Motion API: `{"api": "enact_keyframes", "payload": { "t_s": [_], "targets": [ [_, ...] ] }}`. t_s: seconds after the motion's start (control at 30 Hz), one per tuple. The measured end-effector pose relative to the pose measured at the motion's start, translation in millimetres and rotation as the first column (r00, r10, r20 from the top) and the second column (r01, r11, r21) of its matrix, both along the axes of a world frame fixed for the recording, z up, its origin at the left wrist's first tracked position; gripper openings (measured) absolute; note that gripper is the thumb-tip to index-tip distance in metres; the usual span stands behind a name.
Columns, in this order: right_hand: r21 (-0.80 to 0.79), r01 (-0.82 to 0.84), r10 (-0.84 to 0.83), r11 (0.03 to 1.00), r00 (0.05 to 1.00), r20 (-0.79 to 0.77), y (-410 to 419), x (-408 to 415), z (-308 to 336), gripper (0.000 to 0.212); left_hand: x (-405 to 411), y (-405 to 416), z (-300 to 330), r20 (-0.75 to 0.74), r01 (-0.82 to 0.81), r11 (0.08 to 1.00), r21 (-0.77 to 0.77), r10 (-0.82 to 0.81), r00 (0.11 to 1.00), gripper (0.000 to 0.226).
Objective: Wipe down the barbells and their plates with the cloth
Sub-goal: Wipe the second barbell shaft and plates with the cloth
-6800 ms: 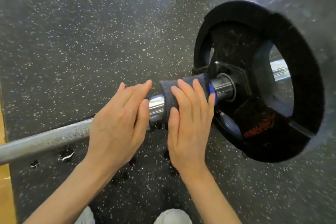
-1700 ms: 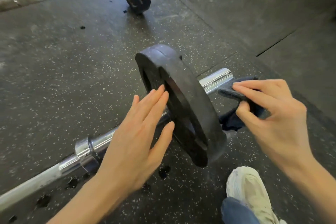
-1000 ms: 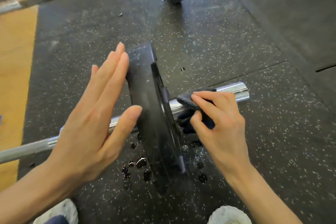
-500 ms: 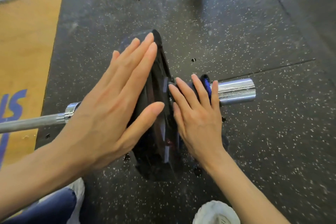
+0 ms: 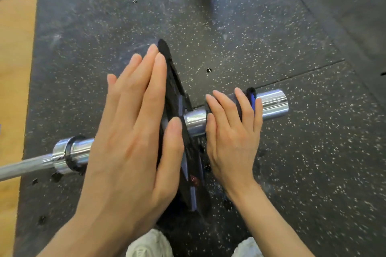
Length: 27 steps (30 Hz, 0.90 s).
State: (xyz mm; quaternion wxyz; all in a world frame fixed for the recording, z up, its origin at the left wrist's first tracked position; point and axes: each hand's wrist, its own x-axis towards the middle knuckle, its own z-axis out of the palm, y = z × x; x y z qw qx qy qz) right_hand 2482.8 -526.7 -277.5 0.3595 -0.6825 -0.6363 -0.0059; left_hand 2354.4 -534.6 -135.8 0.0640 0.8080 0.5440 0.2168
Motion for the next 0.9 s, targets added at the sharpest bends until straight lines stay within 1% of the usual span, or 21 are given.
{"api": "enact_keyframes", "payload": {
  "t_s": [0.03,0.07,0.13,0.17,0.2,0.23,0.3,0.33,0.37,0.43,0.5,0.53,0.57,0.6,0.63,0.7,0.73,0.77,0.83,0.87,0.9],
  "targets": [
    [0.000,-0.017,0.017,1.000,1.000,0.018,1,-6,1,0.040,-1,0,-1,0.035,0.014,0.999,-0.045,-0.013,0.999,0.060],
    [0.005,-0.065,0.065,0.998,0.996,0.062,2,-7,2,0.039,-2,0,-2,0.043,0.015,0.999,-0.049,-0.013,0.999,0.060],
    [-0.003,-0.169,0.166,0.986,0.965,0.205,4,7,1,0.038,-4,1,0,0.071,0.008,0.997,-0.071,-0.003,0.997,0.060],
    [-0.007,-0.180,0.175,0.984,0.945,0.275,6,21,0,0.039,-5,2,-1,0.076,0.014,0.998,-0.065,-0.009,0.997,0.060],
    [-0.005,-0.160,0.154,0.987,0.940,0.306,7,36,-2,0.039,-4,3,0,0.058,0.024,0.998,-0.053,-0.021,0.998,0.060],
    [-0.004,-0.101,0.098,0.995,0.950,0.295,6,46,-3,0.040,-2,3,1,0.038,0.030,0.999,-0.042,-0.028,0.999,0.061],
    [-0.003,0.043,-0.042,0.999,0.985,0.166,3,42,-1,0.040,0,6,1,0.042,0.050,0.998,-0.045,-0.048,0.998,0.061],
    [-0.009,0.080,-0.079,0.997,0.992,0.096,3,26,0,0.039,0,7,1,0.036,0.050,0.998,-0.043,-0.049,0.998,0.061],
    [-0.009,0.079,-0.078,0.997,0.995,0.064,4,7,0,0.037,-1,7,0,0.037,0.048,0.998,-0.036,-0.047,0.998,0.061],
    [0.025,-0.034,0.031,0.999,0.993,0.113,5,-16,-4,0.035,-4,9,-2,0.036,0.050,0.998,-0.025,-0.050,0.998,0.060],
    [0.026,-0.185,0.172,0.982,0.951,0.258,7,2,-5,0.038,-6,9,-2,0.038,0.046,0.999,-0.026,-0.045,0.998,0.060],
    [0.017,-0.199,0.184,0.980,0.930,0.318,7,20,-6,0.041,-7,10,-1,0.051,0.040,0.999,-0.028,-0.039,0.998,0.060],
    [0.011,-0.160,0.147,0.987,0.929,0.340,6,39,-6,0.043,-6,10,-1,0.068,0.039,0.999,-0.036,-0.037,0.997,0.059],
    [0.005,-0.081,0.075,0.997,0.948,0.309,4,49,-5,0.044,-5,10,-1,0.083,0.041,0.999,-0.035,-0.038,0.996,0.059],
    [0.002,0.002,-0.002,1.000,0.971,0.238,1,50,-3,0.045,-4,10,-1,0.099,0.046,0.998,-0.038,-0.042,0.994,0.059],
    [-0.009,0.076,-0.075,0.997,0.993,0.096,4,20,-1,0.041,-3,12,-3,0.110,0.055,0.998,-0.036,-0.051,0.993,0.059],
    [-0.012,0.060,-0.058,0.998,0.995,0.079,4,3,-3,0.039,-3,12,-4,0.109,0.057,0.998,-0.035,-0.053,0.993,0.059],
    [-0.002,0.000,0.000,1.000,0.995,0.103,3,-7,-5,0.038,-3,12,-4,0.112,0.058,0.998,-0.033,-0.054,0.992,0.059],
    [-0.014,-0.181,0.180,0.983,0.960,0.217,5,2,-2,0.039,-3,12,-4,0.134,0.057,0.998,-0.026,-0.053,0.990,0.060],
    [-0.032,-0.221,0.221,0.975,0.936,0.275,5,17,0,0.040,-4,12,-3,0.143,0.056,0.998,-0.029,-0.051,0.988,0.060],
    [-0.045,-0.210,0.213,0.977,0.926,0.310,5,32,2,0.042,-4,12,-3,0.151,0.055,0.998,-0.034,-0.049,0.987,0.059]
  ]
}}
